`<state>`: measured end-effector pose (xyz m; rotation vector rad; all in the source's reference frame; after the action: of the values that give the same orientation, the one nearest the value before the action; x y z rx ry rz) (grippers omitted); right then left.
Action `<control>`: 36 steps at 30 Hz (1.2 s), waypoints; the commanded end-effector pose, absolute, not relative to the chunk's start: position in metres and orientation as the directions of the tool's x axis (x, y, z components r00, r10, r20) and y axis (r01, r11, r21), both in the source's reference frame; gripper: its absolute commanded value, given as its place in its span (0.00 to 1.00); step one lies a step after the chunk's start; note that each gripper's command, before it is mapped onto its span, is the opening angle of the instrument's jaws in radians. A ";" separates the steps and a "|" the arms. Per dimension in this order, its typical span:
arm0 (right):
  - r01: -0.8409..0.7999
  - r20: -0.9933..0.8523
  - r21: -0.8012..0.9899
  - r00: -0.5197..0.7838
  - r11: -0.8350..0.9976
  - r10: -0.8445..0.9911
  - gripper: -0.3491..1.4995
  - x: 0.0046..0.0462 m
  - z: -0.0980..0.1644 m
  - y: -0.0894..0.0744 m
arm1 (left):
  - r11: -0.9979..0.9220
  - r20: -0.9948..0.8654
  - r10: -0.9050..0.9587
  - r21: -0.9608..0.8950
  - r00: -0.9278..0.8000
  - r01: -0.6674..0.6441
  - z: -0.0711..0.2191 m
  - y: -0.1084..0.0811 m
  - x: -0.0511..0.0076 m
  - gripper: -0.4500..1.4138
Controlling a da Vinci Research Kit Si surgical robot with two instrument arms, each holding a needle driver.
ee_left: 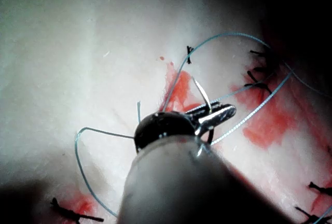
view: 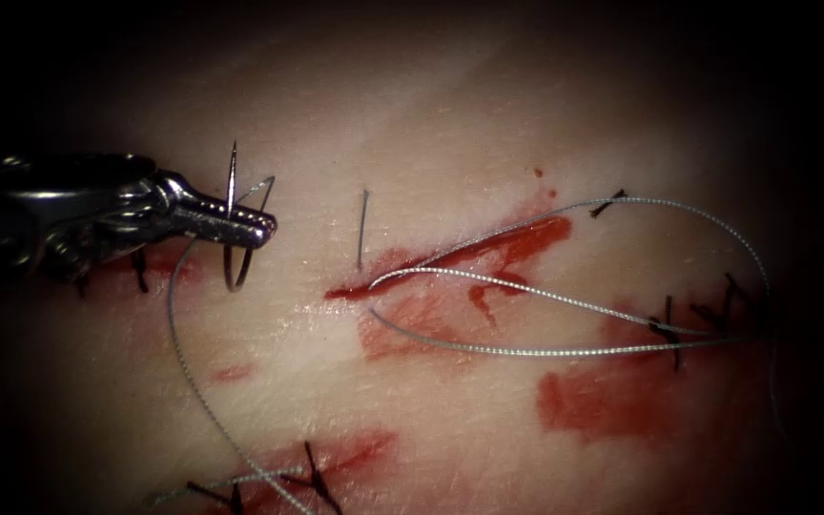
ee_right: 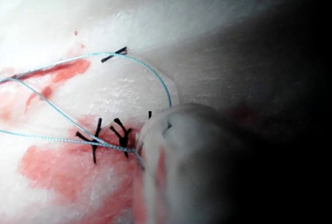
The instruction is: Wound Closure
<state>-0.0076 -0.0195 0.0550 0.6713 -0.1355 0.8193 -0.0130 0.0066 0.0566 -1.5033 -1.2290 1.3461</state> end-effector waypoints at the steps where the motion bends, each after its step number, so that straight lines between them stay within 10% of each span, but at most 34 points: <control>1: -0.681 0.308 0.530 0.710 0.506 0.633 0.78 -0.0052 0.054 -0.019 | -0.248 -0.254 0.967 -0.954 -0.019 0.166 0.057 0.006 -0.0135 0.00; 22: -0.434 0.131 0.611 0.880 0.662 0.456 0.77 0.0258 0.048 -0.013 | -0.248 -0.254 0.967 -0.954 -0.019 0.167 0.057 0.006 -0.0135 0.00; 36: -0.410 0.276 0.705 0.910 0.579 0.309 0.75 0.0365 0.055 -0.017 | -0.247 -0.254 0.967 -0.955 -0.019 0.167 0.057 0.006 -0.0135 0.00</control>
<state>0.0356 -0.0171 0.0545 0.8563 -0.1299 0.4221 -0.0130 0.0066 0.0566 -1.5028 -1.2288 1.3452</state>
